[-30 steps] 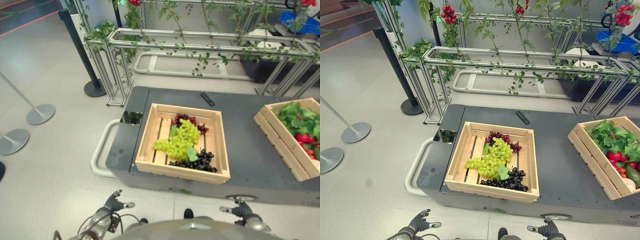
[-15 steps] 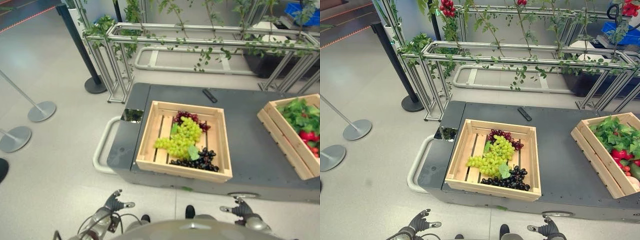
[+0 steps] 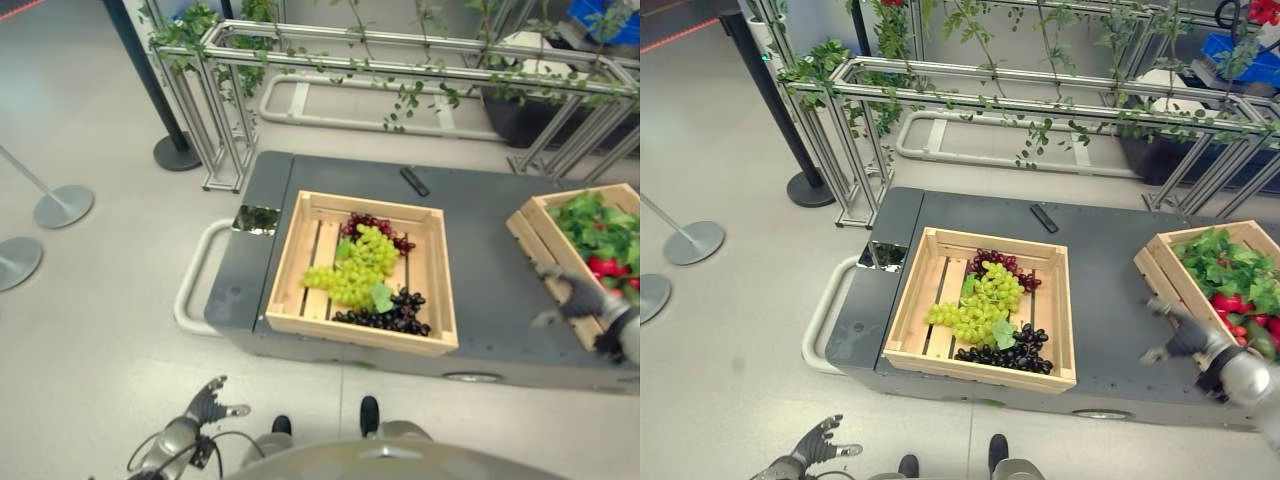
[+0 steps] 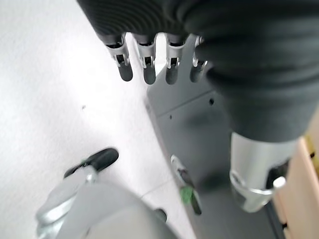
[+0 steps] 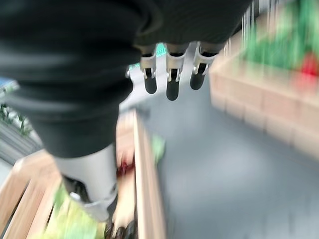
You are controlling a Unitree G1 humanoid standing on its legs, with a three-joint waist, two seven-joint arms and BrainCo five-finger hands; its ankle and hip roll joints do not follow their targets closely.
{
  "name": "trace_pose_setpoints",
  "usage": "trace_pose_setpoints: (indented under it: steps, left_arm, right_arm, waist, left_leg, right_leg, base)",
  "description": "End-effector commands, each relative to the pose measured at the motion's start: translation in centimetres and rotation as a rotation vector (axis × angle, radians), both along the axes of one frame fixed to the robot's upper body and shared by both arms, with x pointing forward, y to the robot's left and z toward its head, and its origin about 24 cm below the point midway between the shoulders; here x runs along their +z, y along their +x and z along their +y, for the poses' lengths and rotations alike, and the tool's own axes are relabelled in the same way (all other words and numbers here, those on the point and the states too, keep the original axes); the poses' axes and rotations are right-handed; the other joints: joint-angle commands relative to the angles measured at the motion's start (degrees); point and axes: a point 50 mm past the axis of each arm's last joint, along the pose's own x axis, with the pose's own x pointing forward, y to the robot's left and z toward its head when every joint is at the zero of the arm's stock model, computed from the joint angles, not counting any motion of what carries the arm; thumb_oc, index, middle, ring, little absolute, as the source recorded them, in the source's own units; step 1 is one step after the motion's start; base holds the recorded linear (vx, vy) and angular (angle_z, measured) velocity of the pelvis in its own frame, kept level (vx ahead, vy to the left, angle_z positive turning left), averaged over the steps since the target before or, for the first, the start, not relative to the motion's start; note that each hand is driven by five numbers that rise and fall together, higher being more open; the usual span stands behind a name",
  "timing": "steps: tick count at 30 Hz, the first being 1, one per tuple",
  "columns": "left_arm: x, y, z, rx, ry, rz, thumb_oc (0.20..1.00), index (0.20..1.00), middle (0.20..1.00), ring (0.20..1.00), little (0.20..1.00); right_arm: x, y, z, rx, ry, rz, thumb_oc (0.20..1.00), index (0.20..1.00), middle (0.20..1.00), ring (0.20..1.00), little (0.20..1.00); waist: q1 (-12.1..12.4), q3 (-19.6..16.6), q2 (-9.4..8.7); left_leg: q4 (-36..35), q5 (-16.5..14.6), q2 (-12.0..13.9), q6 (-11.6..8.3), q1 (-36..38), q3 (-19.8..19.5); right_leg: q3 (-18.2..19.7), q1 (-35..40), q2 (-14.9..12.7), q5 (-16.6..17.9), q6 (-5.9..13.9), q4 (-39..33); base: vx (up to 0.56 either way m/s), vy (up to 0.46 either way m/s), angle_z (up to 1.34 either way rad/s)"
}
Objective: Pick up the fruits from the basket on one side to the basket on the other side
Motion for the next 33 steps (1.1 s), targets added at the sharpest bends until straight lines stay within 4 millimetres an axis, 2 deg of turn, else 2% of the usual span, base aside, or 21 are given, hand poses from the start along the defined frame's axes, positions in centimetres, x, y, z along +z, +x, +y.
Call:
trace_pose_setpoints:
  steps: [1, 3, 5, 7, 12, 18, 19, 22, 23, 27, 29, 33]
  left_arm:
    - [0.6, 1.8, -0.3, -0.023, -0.029, -0.067, 1.0, 1.0, 1.0, 1.0, 1.0]
    - [0.5, 1.7, -0.6, -0.017, -0.039, -0.066, 1.0, 1.0, 1.0, 1.0, 1.0]
    - [0.4, 1.7, -0.6, -0.016, -0.039, -0.067, 1.0, 1.0, 1.0, 1.0, 1.0]
    - [0.3, 1.6, -1.0, -0.017, -0.048, -0.064, 1.0, 1.0, 1.0, 1.0, 1.0]
    - [0.2, 1.7, -1.2, -0.015, -0.046, -0.064, 1.0, 1.0, 1.0, 1.0, 1.0]
    - [0.2, 1.8, -1.3, -0.029, -0.041, -0.06, 1.0, 1.0, 1.0, 1.0, 1.0]
    - [0.4, 2.2, -1.1, -0.033, -0.032, -0.067, 1.0, 1.0, 1.0, 1.0, 1.0]
    - [0.3, 2.2, -1.2, -0.031, -0.033, -0.067, 1.0, 1.0, 1.0, 1.0, 1.0]
    - [0.7, 3.0, -0.7, -0.041, -0.014, -0.083, 1.0, 1.0, 1.0, 1.0, 1.0]
    - [1.1, 3.7, -0.1, -0.021, 0.008, -0.106, 1.0, 1.0, 1.0, 1.0, 1.0]
    - [1.7, 4.8, 0.5, -0.002, 0.03, -0.143, 1.0, 1.0, 1.0, 1.0, 1.0]
    - [2.2, 5.7, 1.1, 0.036, 0.051, -0.172, 1.0, 1.0, 1.0, 1.0, 1.0]
  right_arm:
    - [2.1, 1.8, 2.1, 0.127, 0.066, -0.052, 1.0, 1.0, 1.0, 1.0, 1.0]
    - [3.8, 2.3, 2.6, 0.168, 0.053, -0.076, 1.0, 1.0, 1.0, 1.0, 1.0]
    - [3.8, 2.4, 2.7, 0.17, 0.052, -0.076, 1.0, 1.0, 1.0, 1.0, 1.0]
    - [5.5, 3.2, 3.5, 0.214, 0.04, -0.097, 1.0, 1.0, 1.0, 1.0, 1.0]
    - [7.0, 4.1, 4.5, 0.256, 0.032, -0.144, 1.0, 1.0, 1.0, 1.0, 1.0]
    - [7.2, 6.1, 6.9, 0.333, 0.031, -0.158, 1.0, 1.0, 1.0, 1.0, 1.0]
    - [7.3, 7.1, 8.3, 0.372, 0.043, -0.173, 1.0, 1.0, 1.0, 1.0, 1.0]
    - [7.3, 7.1, 8.4, 0.374, 0.042, -0.173, 1.0, 1.0, 1.0, 1.0, 1.0]
    - [7.4, 8.7, 11.3, 0.445, 0.06, -0.209, 1.0, 1.0, 1.0, 1.0, 1.0]
    - [8.2, 10.0, 13.0, 0.469, 0.065, -0.26, 1.0, 1.0, 1.0, 1.0, 1.0]
    - [9.1, 11.1, 14.3, 0.473, 0.068, -0.313, 1.0, 1.0, 1.0, 1.0, 1.0]
    - [9.8, 11.9, 15.3, 0.481, 0.064, -0.353, 1.0, 1.0, 1.0, 1.0, 1.0]
  waist:
    - [0.9, -1.3, -2.69]
    - [0.8, -1.4, -2.73]
    - [0.8, -1.4, -2.7]
    - [0.7, -1.6, -2.87]
    - [0.9, -1.7, -3.19]
    - [1.7, -1.0, -3.43]
    - [2.3, -0.2, -3.59]
    - [2.2, -0.2, -3.55]
    - [3.3, 1.7, -3.91]
    - [4.0, 3.8, -4.16]
    - [5.3, 6.6, -4.65]
    - [5.9, 8.7, -5.36]
  left_leg:
    - [4.5, -1.6, -1.2, -0.53, -3.9, 2.9]
    - [4.4, -1.5, -1.1, -0.66, -3.9, 3.0]
    - [4.4, -1.5, -1.1, -0.66, -3.9, 3.0]
    - [4.3, -1.4, -1.0, -0.77, -3.9, 3.0]
    - [4.2, -1.3, -1.0, -0.75, -4.0, 2.9]
    - [4.4, -1.2, -0.9, -0.66, -4.6, 2.8]
    - [4.7, -1.1, -0.9, -0.57, -5.2, 2.8]
    - [4.7, -1.1, -0.9, -0.57, -5.2, 2.8]
    - [5.6, -0.7, -0.9, -0.45, -7.2, 2.3]
    - [6.8, -0.5, -0.8, -0.32, -9.4, 1.7]
    - [8.6, 0.0, -1.0, -0.33, -13.0, 0.4]
    - [9.5, 0.7, -1.0, -0.55, -15.9, -0.8]
  right_leg:
    - [3.1, -0.9, -1.7, -7.1, 5.07, 8.2]
    - [3.2, -0.9, -1.6, -7.1, 5.05, 8.2]
    - [3.2, -0.9, -1.6, -7.1, 5.05, 8.2]
    - [3.2, -1.0, -1.5, -7.1, 4.95, 8.2]
    - [3.0, -1.2, -1.6, -6.9, 4.95, 8.2]
    - [3.0, -1.6, -1.6, -6.7, 4.97, 8.2]
    - [3.0, -2.2, -1.6, -6.6, 5.0, 8.4]
    - [3.0, -2.2, -1.6, -6.6, 5.0, 8.4]
    - [2.7, -3.9, -1.4, -6.6, 4.9, 9.3]
    - [2.2, -6.0, -1.3, -6.8, 4.88, 11.0]
    - [1.6, -9.0, -1.2, -7.0, 4.72, 13.0]
    - [0.4, -10.9, -1.1, -7.0, 4.4, 13.6]
  base:
    - [-0.01, 0.003, -0.04]
    - [-0.01, 0.003, -0.02]
    - [0.0, 0.0, 0.0]
    - [-0.01, -0.003, -0.03]
    - [0.0, 0.0, 0.0]
    - [-0.01, -0.002, -0.01]
    - [-0.04, -0.002, -0.01]
    - [-0.04, -0.005, -0.01]
    - [-0.08, -0.013, -0.01]
    - [-0.08, -0.007, 0.09]
    - [-0.12, -0.028, 0.14]
    - [-0.06, -0.031, 0.21]
